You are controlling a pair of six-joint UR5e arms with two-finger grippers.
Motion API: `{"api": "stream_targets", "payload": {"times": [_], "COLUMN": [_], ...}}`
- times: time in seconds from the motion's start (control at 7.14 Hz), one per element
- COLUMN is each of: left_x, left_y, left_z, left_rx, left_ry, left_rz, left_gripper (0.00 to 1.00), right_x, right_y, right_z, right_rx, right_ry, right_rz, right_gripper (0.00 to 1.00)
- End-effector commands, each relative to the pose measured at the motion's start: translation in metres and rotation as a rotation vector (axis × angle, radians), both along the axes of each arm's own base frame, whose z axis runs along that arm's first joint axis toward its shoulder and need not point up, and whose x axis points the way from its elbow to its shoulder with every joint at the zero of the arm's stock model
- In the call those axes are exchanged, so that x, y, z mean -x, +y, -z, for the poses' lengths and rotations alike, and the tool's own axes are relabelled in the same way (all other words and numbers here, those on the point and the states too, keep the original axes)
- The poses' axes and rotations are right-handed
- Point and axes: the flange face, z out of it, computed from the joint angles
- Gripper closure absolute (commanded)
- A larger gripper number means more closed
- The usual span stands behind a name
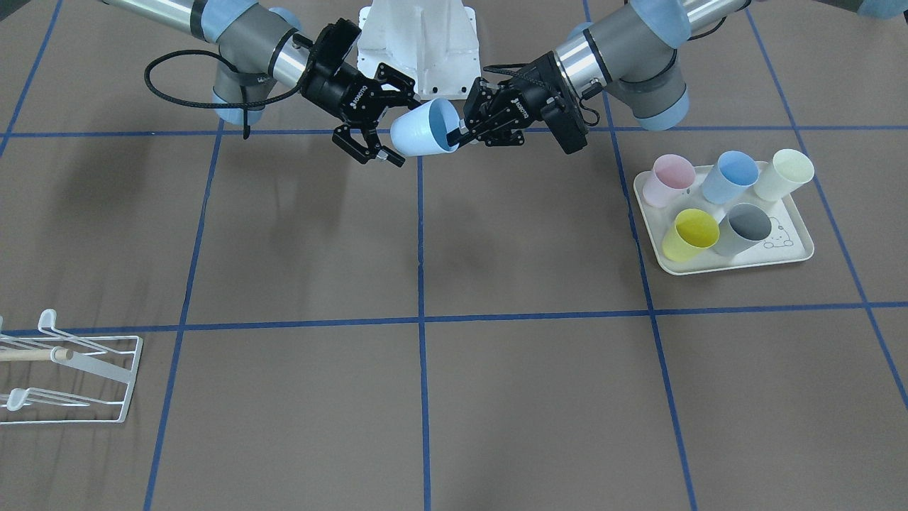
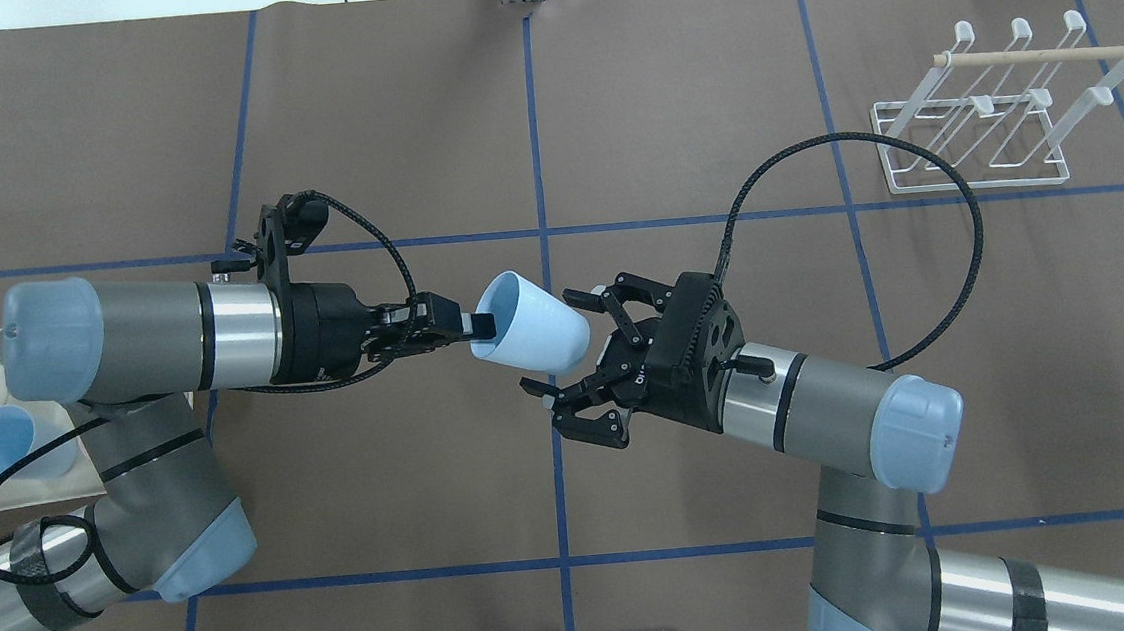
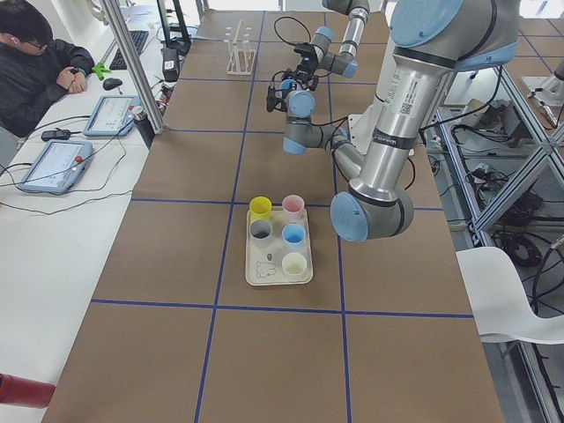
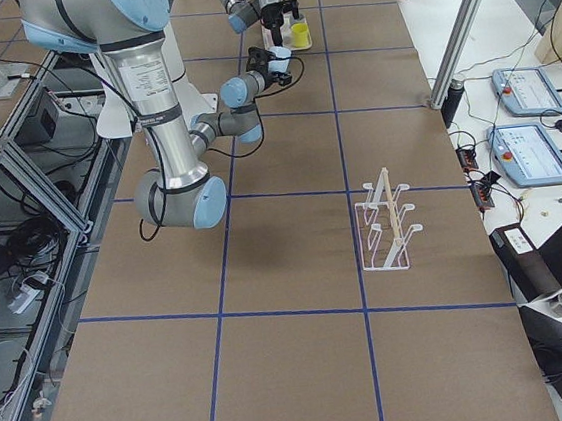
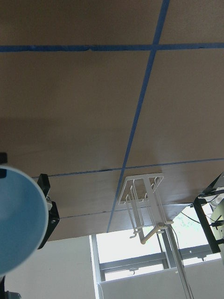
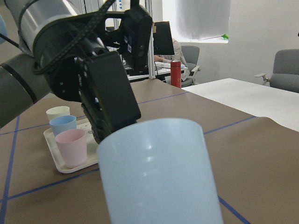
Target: Transfer IKEA cup to right arm and place on rack
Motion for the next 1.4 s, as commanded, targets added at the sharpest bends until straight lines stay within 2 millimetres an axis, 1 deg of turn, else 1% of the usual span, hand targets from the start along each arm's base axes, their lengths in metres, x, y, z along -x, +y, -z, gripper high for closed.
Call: {"api": "stream_targets", "payload": {"times": [0.0, 0.14, 0.28, 0.56, 0.7, 0.84, 0.98, 1.12, 1.26], "left_x": [-0.005, -0.005, -0.005, -0.005, -0.004, -0.004, -0.001, 0.005, 0.012], "left_y": [0.004, 0.004, 0.004, 0.004, 0.004, 0.004, 0.004, 0.002, -0.006], "left_z": [-0.002, -0.003, -0.003, -0.002, -0.001, 0.0, 0.004, 0.006, 0.006], "left_rx": [-0.002, -0.001, -0.001, -0.002, -0.005, -0.035, -0.083, -0.09, -0.092], "left_ry": [-0.004, -0.005, -0.005, -0.004, -0.003, -0.006, -0.007, -0.004, -0.009], "left_rz": [-0.009, -0.009, -0.009, -0.009, -0.01, -0.009, 0.012, 0.016, 0.033], "left_gripper": [1.0, 1.0, 1.0, 1.0, 1.0, 0.63, 0.01, 0.0, 0.0], "right_x": [0.001, 0.0, 0.0, 0.0, 0.001, 0.002, 0.002, 0.002, 0.001], "right_y": [0.002, 0.002, 0.001, 0.002, 0.003, 0.003, 0.003, 0.004, 0.004], "right_z": [0.0, 0.001, 0.0, -0.005, -0.005, -0.005, -0.006, -0.003, -0.001], "right_rx": [-0.001, -0.004, -0.009, -0.007, -0.007, -0.006, -0.006, -0.009, -0.011], "right_ry": [-0.001, -0.002, 0.005, 0.014, 0.014, 0.013, 0.013, 0.011, 0.009], "right_rz": [0.003, 0.002, -0.002, 0.0, 0.001, 0.003, 0.003, 0.007, 0.01], "right_gripper": [0.02, 0.03, 0.15, 0.65, 0.84, 0.91, 0.91, 0.91, 0.92]}}
